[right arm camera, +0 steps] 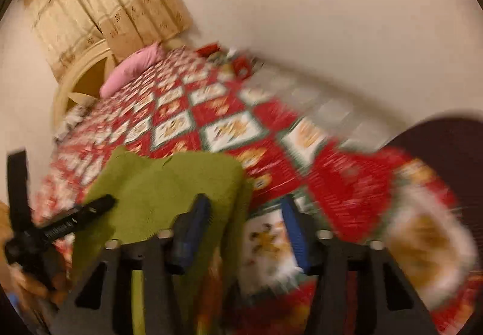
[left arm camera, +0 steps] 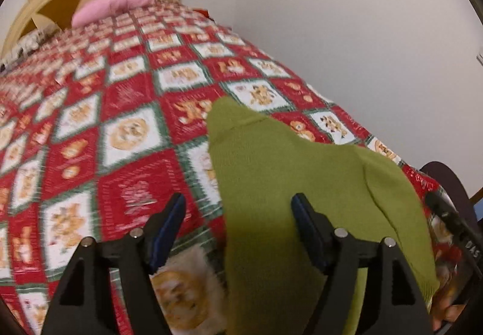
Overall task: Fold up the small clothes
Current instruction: 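Lower the folded sweater onto the quilt with both grippers and release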
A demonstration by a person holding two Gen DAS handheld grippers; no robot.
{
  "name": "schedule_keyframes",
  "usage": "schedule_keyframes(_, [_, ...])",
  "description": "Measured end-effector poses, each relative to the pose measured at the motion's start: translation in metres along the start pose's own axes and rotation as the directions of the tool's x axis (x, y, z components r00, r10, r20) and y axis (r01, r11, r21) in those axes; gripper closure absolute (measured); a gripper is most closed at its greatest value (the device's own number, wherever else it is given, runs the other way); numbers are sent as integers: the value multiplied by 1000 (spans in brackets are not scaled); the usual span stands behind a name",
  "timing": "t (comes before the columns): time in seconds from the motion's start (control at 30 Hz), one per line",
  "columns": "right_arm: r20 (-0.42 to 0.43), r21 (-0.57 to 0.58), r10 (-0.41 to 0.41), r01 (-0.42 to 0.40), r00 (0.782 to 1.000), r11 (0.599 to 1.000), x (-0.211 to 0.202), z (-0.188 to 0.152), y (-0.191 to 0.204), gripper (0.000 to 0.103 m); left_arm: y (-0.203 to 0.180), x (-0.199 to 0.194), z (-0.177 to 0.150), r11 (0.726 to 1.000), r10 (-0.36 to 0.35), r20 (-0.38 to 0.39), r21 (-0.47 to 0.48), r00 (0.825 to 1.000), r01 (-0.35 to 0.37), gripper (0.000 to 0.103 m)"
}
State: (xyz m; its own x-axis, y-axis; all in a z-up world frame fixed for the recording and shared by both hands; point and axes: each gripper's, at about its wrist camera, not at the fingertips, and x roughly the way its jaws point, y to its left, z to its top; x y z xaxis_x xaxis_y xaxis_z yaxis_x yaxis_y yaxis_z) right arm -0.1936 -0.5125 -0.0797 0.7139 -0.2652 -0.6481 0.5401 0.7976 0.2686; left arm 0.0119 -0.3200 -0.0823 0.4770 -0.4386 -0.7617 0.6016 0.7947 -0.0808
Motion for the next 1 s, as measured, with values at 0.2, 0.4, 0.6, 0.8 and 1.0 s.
schedule_keyframes(0.2, [134, -244, -24, 56, 991, 968, -81, -30, 62, 66, -6, -39, -23, 998, 41, 56, 50, 998, -44, 29])
schedule_keyframes(0.4, [82, -331, -5, 32, 997, 943, -85, -67, 100, 66, -14, -67, -55, 995, 59, 97, 75, 994, -67, 29])
schedule_keyframes(0.6, [13, -305, -126, 124, 992, 944, -52, -86, 83, 66, -22, -61, -72, 990, 77, 87, 108, 993, -86, 28])
schedule_keyframes(0.8, [-111, -81, -16, 7, 994, 997, -26, -78, 40, 65, -37, -47, -81, 981, 111, 85, 152, 990, -123, 27])
schedule_keyframes(1.0, [-98, -104, -66, 56, 993, 993, -19, -75, 46, 65, -38, -46, -81, 979, 123, 83, 152, 989, -135, 24])
